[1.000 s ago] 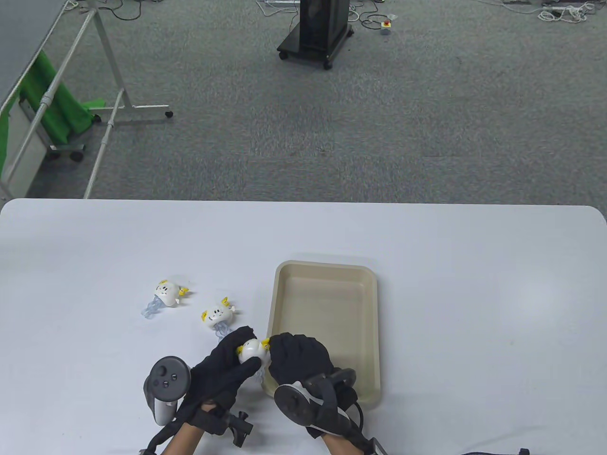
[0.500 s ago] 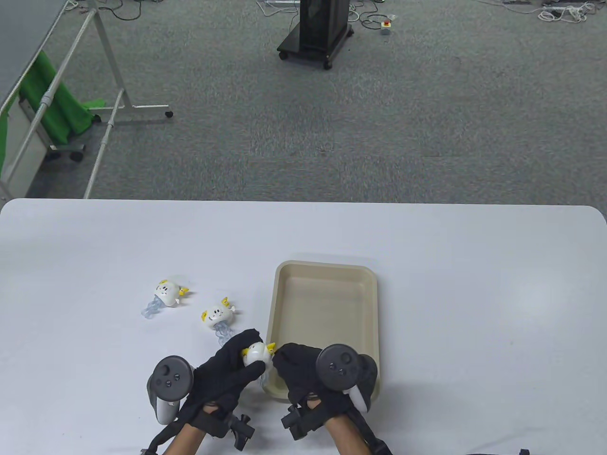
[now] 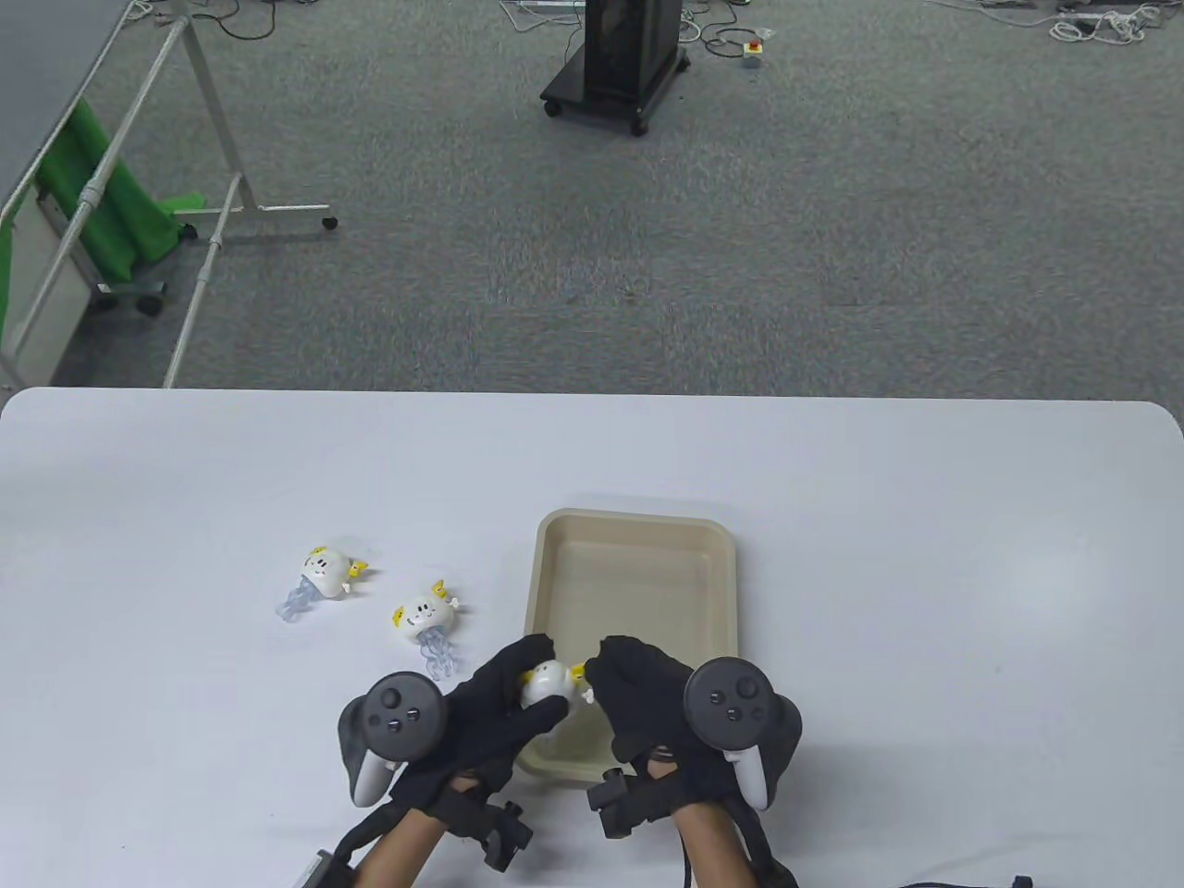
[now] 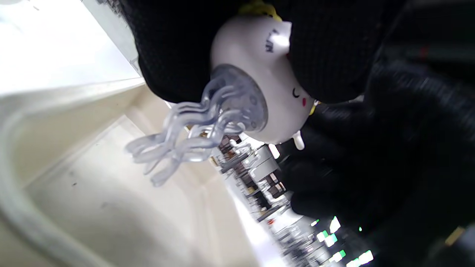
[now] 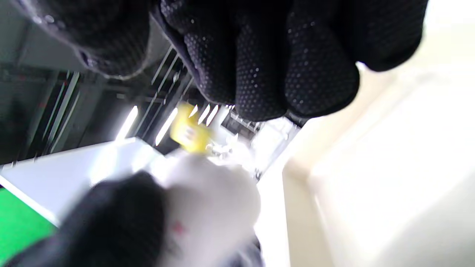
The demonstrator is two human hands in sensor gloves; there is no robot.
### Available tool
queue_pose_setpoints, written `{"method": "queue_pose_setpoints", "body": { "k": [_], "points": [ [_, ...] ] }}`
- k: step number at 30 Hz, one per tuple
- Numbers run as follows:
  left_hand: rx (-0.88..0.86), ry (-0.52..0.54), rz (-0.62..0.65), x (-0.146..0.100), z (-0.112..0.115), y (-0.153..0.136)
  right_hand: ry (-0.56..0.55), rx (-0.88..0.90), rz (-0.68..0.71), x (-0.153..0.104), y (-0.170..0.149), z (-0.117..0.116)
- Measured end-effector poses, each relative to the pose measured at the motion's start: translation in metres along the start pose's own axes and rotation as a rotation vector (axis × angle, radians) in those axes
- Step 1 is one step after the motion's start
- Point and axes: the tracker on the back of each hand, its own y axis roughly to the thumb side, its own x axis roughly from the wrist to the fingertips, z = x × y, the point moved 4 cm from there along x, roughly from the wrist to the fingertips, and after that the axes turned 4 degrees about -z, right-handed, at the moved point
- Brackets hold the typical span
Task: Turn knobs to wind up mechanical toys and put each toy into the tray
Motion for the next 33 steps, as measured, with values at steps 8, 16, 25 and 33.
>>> {"method": "queue_pose_setpoints", "body": {
  "k": [8, 16, 25, 33],
  "points": [
    [0.376, -0.103, -0.165, 0.037, 0.056, 0.010, -0.085, 0.024, -0.092, 0.003, -0.017, 0.020],
    [0.503, -0.236, -0.306, 0.054, 0.080, 0.007, -0.075, 0.032, -0.087, 0.003, -0.017, 0.019],
    [0.606, -0.026, -0.195, 0.057, 0.017, 0.032, -0.075, 0.034, -0.077, 0.003, -0.016, 0.017],
    [0.566, 0.199, -0.306, 0.057, -0.072, -0.012, -0.064, 0.009, -0.068, 0.002, -0.016, 0.012]
  ]
}}
